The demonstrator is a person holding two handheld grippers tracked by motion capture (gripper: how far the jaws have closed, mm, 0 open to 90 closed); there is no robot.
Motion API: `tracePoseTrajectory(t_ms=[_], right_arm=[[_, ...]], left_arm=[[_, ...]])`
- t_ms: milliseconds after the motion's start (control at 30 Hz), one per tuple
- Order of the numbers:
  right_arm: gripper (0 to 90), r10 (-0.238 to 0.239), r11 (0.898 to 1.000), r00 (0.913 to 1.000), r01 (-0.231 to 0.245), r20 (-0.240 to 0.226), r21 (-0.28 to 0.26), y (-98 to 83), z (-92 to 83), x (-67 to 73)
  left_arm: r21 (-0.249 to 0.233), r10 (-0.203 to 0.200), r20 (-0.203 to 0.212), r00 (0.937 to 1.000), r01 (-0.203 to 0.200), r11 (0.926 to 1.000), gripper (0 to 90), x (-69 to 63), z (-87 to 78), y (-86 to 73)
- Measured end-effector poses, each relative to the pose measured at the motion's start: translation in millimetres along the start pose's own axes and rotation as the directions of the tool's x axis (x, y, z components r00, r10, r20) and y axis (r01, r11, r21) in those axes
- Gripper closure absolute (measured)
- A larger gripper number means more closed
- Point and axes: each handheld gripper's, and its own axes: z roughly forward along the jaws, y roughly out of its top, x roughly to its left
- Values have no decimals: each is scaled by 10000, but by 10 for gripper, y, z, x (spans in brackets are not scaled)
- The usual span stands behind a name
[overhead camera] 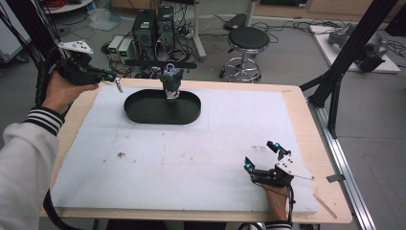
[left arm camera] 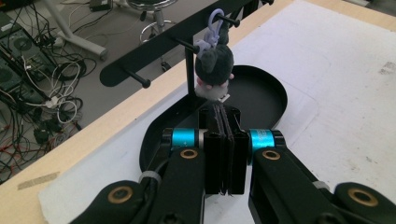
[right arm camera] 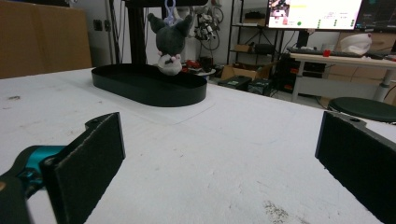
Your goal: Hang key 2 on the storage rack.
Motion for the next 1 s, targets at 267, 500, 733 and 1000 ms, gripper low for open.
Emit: tracePoseTrajectory(t_ms=[267,500,733,1000], right_arm=[[7,-11,10000,10000,12,-22,33,1,0,11],[7,-164,9999,9999,164,-13,33,1,4,16],[7,-166,9999,9999,166,2,17,2,5,13],[7,-59,10000,10000,59,24,37,0,1,12]], left_arm=[[30,154,19,9999,-154,9999,882,105,141,136],[69,182,95,9998,-183,9998,881,175,243,240],[211,177,152,9997,-180,9996,882,245,338,288],[156,-88,175,9998,86,9998,881,352,444,241]])
